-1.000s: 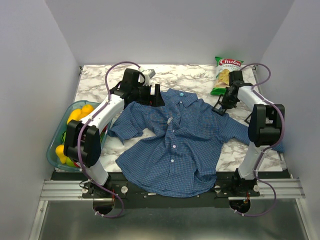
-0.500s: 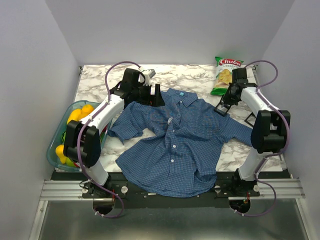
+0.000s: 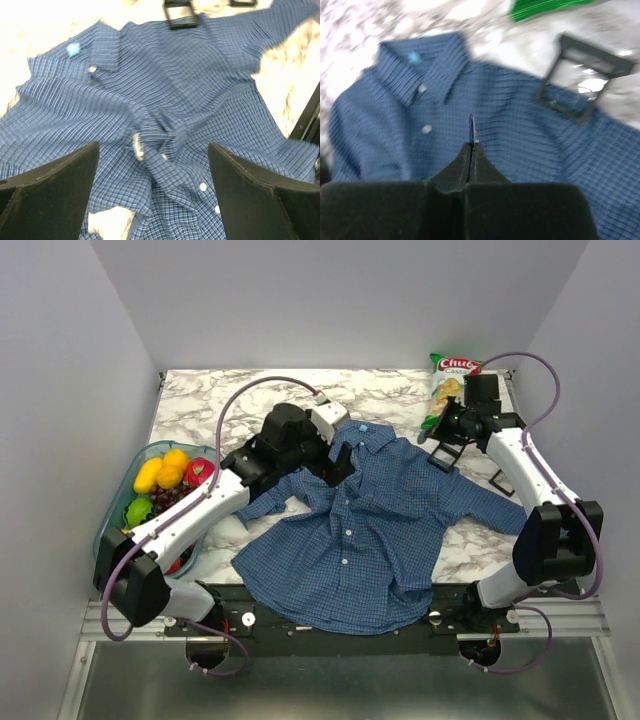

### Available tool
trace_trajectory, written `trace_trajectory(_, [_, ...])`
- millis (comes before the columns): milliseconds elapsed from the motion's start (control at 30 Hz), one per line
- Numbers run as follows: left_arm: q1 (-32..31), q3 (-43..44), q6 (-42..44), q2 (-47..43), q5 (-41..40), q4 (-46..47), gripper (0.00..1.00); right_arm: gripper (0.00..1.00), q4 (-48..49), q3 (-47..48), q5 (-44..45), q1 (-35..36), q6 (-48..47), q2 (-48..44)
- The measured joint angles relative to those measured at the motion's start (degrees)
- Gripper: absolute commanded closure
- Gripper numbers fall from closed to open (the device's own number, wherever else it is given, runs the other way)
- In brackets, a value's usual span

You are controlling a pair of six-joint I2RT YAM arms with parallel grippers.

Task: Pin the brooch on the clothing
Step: Pick up the brooch from the brooch box.

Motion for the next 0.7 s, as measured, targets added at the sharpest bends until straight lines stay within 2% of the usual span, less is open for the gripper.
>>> trace_trajectory(167, [-8.72, -5.64, 6.21, -4.33, -9.20, 4.33, 0.02, 0.99, -0.07, -0.50, -4.74, 8.04, 3.45, -1.84])
trace_trajectory(367, [-16.17, -9.55, 12.33, -5.42, -20.20, 6.88, 0.03, 0.99, 0.35, -1.84, -8.96, 17.77, 8.81, -3.04])
trace_trajectory(467, [-18.10, -9.51, 14.36, -5.20, -25.07, 7.23, 0.02, 0.99, 0.76, -1.86, -9.57, 20.85, 10.82, -3.19])
trace_trajectory(700, [-18.82, -8.96, 16.37, -2.49, -30.23, 7.32, 0.05, 0.99, 2.60, -1.90, -10.64, 24.39, 14.47, -3.39])
